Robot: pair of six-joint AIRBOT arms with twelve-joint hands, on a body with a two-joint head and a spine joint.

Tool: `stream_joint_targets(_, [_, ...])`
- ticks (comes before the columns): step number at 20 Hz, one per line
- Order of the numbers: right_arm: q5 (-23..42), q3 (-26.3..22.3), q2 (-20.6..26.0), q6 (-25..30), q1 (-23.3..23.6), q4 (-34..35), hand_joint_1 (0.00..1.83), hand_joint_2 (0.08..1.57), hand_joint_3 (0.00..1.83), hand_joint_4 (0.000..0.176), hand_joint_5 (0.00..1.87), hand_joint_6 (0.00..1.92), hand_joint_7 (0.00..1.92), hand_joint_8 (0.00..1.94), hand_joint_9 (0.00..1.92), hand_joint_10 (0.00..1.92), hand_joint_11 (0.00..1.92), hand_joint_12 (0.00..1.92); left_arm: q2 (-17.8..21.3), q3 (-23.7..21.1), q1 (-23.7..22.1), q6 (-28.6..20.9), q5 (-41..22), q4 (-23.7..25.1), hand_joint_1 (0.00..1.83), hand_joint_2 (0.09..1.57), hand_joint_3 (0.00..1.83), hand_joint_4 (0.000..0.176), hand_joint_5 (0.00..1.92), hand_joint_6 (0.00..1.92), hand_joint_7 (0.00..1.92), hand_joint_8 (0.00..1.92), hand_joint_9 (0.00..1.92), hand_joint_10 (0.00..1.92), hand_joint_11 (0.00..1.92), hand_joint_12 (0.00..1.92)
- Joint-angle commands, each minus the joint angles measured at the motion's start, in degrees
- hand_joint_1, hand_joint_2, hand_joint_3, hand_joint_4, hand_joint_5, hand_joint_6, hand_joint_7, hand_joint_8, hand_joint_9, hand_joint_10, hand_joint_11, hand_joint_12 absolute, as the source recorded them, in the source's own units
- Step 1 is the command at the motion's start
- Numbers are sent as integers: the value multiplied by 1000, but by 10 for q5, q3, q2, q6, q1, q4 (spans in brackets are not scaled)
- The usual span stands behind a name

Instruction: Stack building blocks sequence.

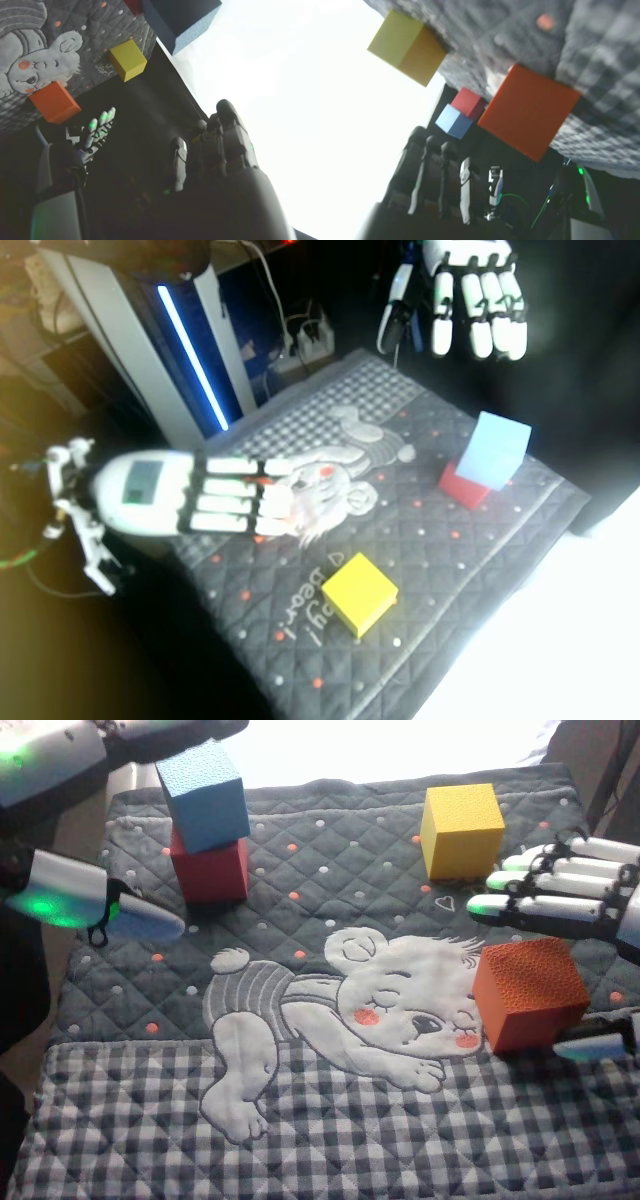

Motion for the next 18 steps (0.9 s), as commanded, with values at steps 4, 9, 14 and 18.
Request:
stream_joint_targets(4, [57,10,-10,2,18,15,829,915,0,80,356,4,451,14,497,59,0,1344,-2,-3,4,1,-73,-24,787,854,0,151,116,3,96,1,68,2,0,659])
stream_joint_targets(9, [44,21,-27,2,23,15,856,932,1,52,442,7,495,8,605,66,253,1235,-5,-3,13,1,-70,-29,798,874,2,127,86,0,124,1,112,6,0,554])
stream_joint_targets(14, [31,24,-29,2,24,15,1234,1066,9,0,930,606,1113,719,976,843,728,1536,-5,-3,15,1,-73,-31,794,889,2,117,83,1,123,0,109,1,0,562])
stream_joint_targets(18, [29,25,-29,2,25,15,1263,1123,2,0,1014,669,974,1265,915,1348,810,1694,-5,-3,20,1,-73,-37,760,901,1,114,91,1,112,3,97,4,0,539])
